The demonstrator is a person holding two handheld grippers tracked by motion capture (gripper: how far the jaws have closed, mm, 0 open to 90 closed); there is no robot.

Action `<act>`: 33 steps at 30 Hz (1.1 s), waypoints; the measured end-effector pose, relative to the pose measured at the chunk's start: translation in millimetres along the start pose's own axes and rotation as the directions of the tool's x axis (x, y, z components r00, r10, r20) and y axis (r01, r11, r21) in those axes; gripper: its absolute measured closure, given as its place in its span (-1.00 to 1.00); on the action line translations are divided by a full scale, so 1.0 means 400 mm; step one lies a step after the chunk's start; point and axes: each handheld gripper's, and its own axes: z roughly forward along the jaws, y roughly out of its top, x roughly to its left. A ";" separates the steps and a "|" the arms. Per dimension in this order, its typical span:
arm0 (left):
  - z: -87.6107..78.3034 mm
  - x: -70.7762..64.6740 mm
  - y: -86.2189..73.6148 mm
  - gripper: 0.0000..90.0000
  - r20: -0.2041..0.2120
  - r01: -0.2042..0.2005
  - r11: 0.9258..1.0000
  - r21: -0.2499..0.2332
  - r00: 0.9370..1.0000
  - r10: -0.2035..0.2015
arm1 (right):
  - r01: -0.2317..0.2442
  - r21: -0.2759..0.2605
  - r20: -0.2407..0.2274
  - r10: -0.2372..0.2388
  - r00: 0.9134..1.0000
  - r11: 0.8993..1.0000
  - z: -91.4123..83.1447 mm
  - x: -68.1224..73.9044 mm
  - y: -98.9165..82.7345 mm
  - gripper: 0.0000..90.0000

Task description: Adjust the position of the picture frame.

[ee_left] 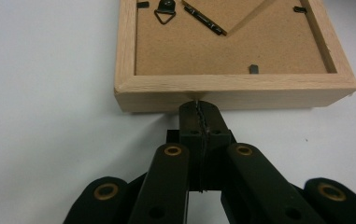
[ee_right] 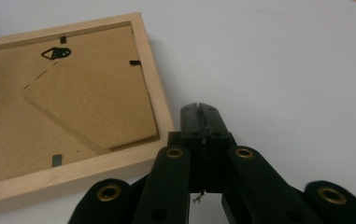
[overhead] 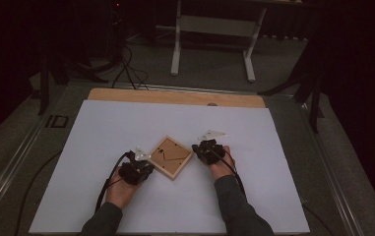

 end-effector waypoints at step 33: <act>0.019 0.025 0.021 0.99 -0.013 0.023 0.998 -0.058 1.000 -0.024 | 0.128 0.057 -0.129 -0.120 0.984 0.990 -0.092 0.087 -0.064 1.00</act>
